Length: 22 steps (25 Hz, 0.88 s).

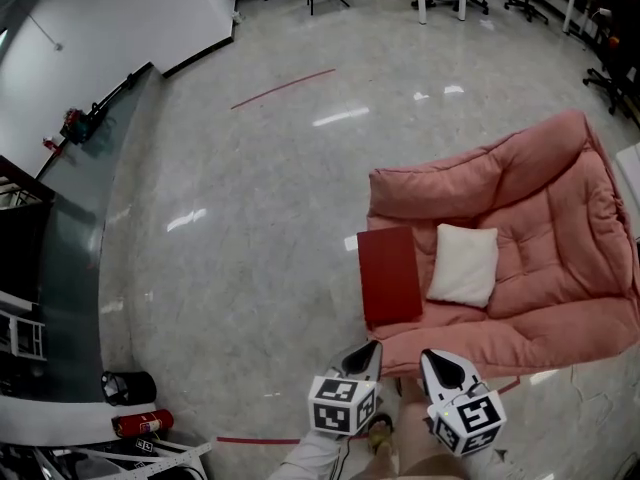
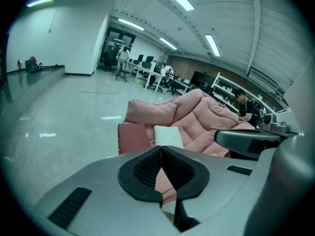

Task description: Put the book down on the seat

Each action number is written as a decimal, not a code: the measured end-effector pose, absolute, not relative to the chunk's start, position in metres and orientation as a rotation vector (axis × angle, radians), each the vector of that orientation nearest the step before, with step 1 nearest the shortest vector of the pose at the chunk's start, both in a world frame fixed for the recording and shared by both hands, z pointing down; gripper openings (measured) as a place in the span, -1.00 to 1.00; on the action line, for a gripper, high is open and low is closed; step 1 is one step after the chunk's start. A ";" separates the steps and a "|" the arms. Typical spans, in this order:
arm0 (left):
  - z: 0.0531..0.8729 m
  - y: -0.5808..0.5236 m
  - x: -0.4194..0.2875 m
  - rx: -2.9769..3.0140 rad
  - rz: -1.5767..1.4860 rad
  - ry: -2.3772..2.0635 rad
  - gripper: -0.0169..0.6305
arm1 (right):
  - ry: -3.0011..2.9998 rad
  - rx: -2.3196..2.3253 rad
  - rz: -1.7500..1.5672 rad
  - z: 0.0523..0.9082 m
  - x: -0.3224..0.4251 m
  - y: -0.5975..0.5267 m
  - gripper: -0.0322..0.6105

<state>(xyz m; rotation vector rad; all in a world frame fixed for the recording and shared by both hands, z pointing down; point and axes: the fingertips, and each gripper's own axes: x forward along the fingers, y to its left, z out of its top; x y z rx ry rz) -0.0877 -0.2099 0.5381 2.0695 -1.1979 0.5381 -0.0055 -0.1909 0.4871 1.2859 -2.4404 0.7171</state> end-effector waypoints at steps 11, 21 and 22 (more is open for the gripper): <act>0.482 -0.135 -0.095 2.126 0.441 -1.189 -0.92 | -2.471 1.229 0.630 0.452 -0.019 -0.137 -0.90; 0.438 -0.082 -0.115 2.155 0.361 -1.245 -0.93 | -2.527 1.190 0.538 0.419 -0.036 -0.079 -0.90; 0.436 -0.076 -0.117 2.156 0.360 -1.249 -0.93 | -2.530 1.190 0.530 0.417 -0.037 -0.074 -0.90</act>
